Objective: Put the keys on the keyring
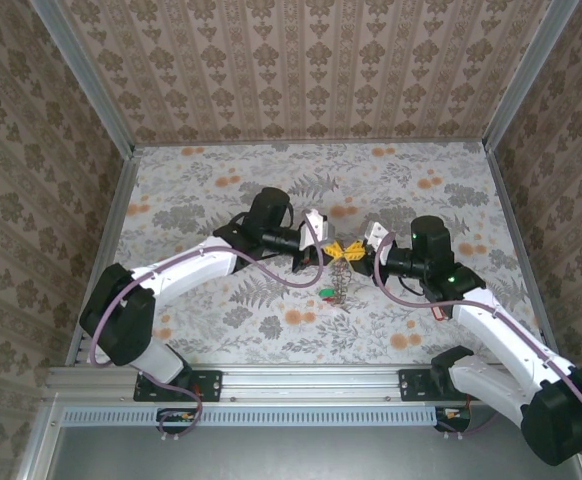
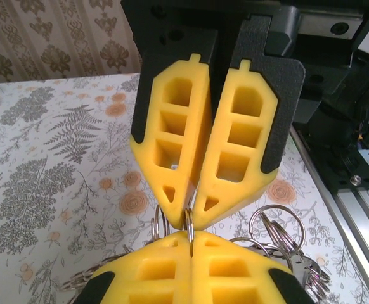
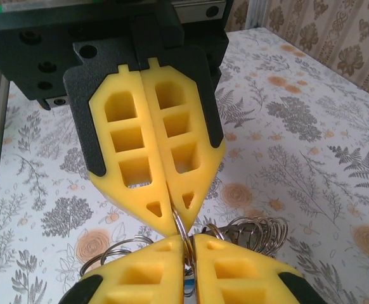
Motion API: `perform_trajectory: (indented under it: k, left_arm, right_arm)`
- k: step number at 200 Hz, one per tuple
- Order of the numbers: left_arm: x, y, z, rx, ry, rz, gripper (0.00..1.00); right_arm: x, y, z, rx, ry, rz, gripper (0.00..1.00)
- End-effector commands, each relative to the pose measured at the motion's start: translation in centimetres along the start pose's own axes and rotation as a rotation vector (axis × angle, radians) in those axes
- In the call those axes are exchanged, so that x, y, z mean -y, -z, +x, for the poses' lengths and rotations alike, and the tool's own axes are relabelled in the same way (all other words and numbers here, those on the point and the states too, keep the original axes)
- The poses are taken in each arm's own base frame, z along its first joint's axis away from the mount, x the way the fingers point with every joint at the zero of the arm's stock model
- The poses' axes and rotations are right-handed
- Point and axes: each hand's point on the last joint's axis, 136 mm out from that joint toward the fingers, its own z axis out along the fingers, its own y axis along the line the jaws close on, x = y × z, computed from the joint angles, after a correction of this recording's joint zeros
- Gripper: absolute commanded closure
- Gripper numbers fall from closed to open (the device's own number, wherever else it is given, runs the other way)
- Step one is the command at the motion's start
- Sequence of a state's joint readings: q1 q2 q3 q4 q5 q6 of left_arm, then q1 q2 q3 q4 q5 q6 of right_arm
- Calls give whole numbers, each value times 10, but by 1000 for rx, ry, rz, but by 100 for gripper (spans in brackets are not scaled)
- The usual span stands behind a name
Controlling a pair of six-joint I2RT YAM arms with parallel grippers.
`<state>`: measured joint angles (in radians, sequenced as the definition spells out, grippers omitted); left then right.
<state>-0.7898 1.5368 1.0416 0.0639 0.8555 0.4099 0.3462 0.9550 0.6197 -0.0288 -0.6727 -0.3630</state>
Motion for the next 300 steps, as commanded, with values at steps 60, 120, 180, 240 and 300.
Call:
perform_trajectory:
  k: [60, 120, 180, 240, 300]
  left_arm:
    - [11, 16, -45, 164, -79, 32, 100]
    - [12, 20, -49, 188, -85, 43, 100]
    - [7, 22, -40, 133, -86, -4, 92]
    - [-4, 18, -9, -84, -81, -78, 78]
    - [-5, 7, -16, -100, -98, -41, 75]
  right_arm:
    - [3, -5, 10, 12, -28, -6, 83]
    - [3, -6, 6, 36, -26, -20, 85]
    - [6, -3, -9, 34, -13, -26, 100]
    - [3, 2, -10, -105, 106, -13, 100]
    - [0, 4, -19, -103, 144, -20, 100]
